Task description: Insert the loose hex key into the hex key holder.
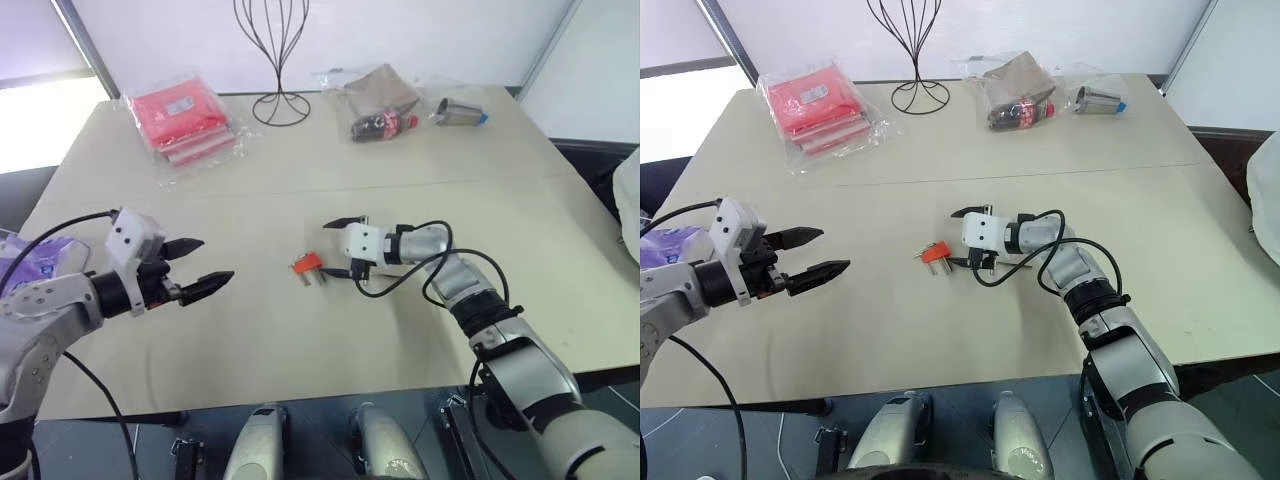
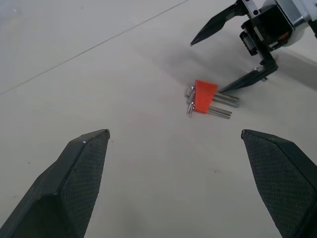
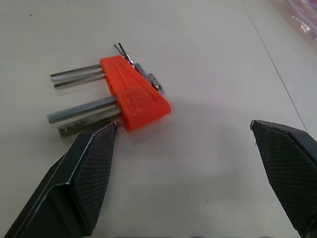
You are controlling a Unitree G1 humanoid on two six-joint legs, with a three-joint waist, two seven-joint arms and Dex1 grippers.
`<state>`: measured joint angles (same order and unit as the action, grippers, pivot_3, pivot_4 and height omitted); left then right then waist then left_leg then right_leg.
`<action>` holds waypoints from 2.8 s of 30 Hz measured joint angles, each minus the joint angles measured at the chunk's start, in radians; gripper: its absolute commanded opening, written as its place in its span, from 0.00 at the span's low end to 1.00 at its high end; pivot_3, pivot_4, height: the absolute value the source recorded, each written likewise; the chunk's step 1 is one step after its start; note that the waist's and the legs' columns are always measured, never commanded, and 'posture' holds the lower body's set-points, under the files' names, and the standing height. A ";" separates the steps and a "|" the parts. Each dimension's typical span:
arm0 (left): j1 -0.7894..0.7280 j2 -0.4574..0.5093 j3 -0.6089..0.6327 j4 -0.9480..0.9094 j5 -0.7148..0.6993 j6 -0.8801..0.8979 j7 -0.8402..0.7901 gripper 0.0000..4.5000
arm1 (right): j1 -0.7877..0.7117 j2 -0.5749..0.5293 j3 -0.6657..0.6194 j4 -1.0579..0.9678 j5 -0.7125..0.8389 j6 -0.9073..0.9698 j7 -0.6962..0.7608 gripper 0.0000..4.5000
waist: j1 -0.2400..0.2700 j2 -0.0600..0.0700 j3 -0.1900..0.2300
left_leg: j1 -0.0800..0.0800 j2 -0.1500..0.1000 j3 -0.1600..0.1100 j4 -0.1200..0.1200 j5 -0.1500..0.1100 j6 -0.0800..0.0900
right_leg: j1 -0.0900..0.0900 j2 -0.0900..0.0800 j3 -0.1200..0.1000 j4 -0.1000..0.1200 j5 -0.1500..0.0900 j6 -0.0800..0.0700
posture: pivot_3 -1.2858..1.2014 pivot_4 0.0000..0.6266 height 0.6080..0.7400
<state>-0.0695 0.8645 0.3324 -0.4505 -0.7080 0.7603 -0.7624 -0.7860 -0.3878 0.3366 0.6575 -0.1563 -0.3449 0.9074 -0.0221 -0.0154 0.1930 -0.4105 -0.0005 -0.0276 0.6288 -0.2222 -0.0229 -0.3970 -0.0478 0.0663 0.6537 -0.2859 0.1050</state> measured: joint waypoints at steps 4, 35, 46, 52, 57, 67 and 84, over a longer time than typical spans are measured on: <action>-0.002 0.000 -0.004 0.000 0.001 0.000 -0.001 0.99 | -0.001 -0.001 0.000 0.016 0.000 -0.016 -0.002 1.00 | 0.001 0.000 0.000 | 0.000 0.000 0.000 0.000 0.000 0.000 | 0.001 0.000 0.000 0.000 0.000 0.000 | 0.52 0.24 1.00; 0.024 -0.022 -0.008 -0.030 0.024 -0.003 0.025 0.99 | -0.001 0.142 -0.047 0.060 0.088 0.204 0.052 1.00 | -0.025 -0.001 -0.001 | 0.004 0.001 -0.002 -0.001 0.001 -0.001 | 0.003 0.000 0.000 0.001 0.001 -0.002 | 0.52 0.24 1.00; 0.026 -0.031 -0.009 -0.037 0.046 -0.005 0.039 1.00 | -0.001 0.152 -0.068 0.077 0.119 0.269 0.093 0.80 | -0.023 -0.001 -0.001 | 0.004 0.001 -0.002 -0.001 0.001 -0.001 | 0.003 0.000 0.000 0.001 0.001 -0.002 | 0.52 0.24 1.00; 0.025 -0.033 -0.016 -0.036 0.056 -0.011 0.039 1.00 | 0.032 0.155 -0.047 0.033 0.120 0.271 0.119 0.22 | -0.024 -0.001 -0.002 | 0.007 0.001 -0.002 -0.001 0.001 -0.001 | 0.006 0.000 0.000 0.001 0.000 -0.003 | 0.52 0.24 1.00; 0.021 -0.033 -0.031 -0.030 0.067 -0.022 0.036 1.00 | 0.041 0.153 -0.043 0.016 0.117 0.266 0.113 0.22 | -0.024 -0.001 -0.002 | 0.007 0.001 -0.002 -0.001 0.001 -0.001 | 0.006 0.000 0.000 0.001 0.000 -0.004 | 0.52 0.24 1.00; -0.121 -0.050 -0.097 0.077 0.065 -0.036 -0.037 1.00 | 0.065 -0.028 -0.003 -0.190 -0.228 -0.086 -0.320 0.22 | -0.012 -0.001 -0.001 | 0.000 -0.002 -0.002 0.000 0.002 -0.004 | -0.001 -0.001 -0.001 0.001 0.001 -0.003 | 0.52 0.24 1.00; -0.653 -0.203 -0.283 0.517 0.080 -0.072 -0.252 1.00 | -0.076 -0.141 0.016 -0.383 -0.595 -0.454 -0.742 0.22 | -0.022 -0.002 0.000 | -0.001 -0.002 -0.001 -0.001 0.003 -0.004 | -0.002 0.003 -0.001 0.001 0.002 0.000 | 0.52 0.24 1.00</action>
<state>-0.7223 0.6610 0.0498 0.0668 -0.6280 0.6887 -1.0145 -0.8617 -0.5287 0.3522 0.2749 -0.7514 -0.7992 0.1651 -0.0445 -0.0175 0.1929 -0.4115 -0.0028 -0.0286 0.6275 -0.2196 -0.0265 -0.3988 -0.0445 0.0656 0.6547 -0.2844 0.1046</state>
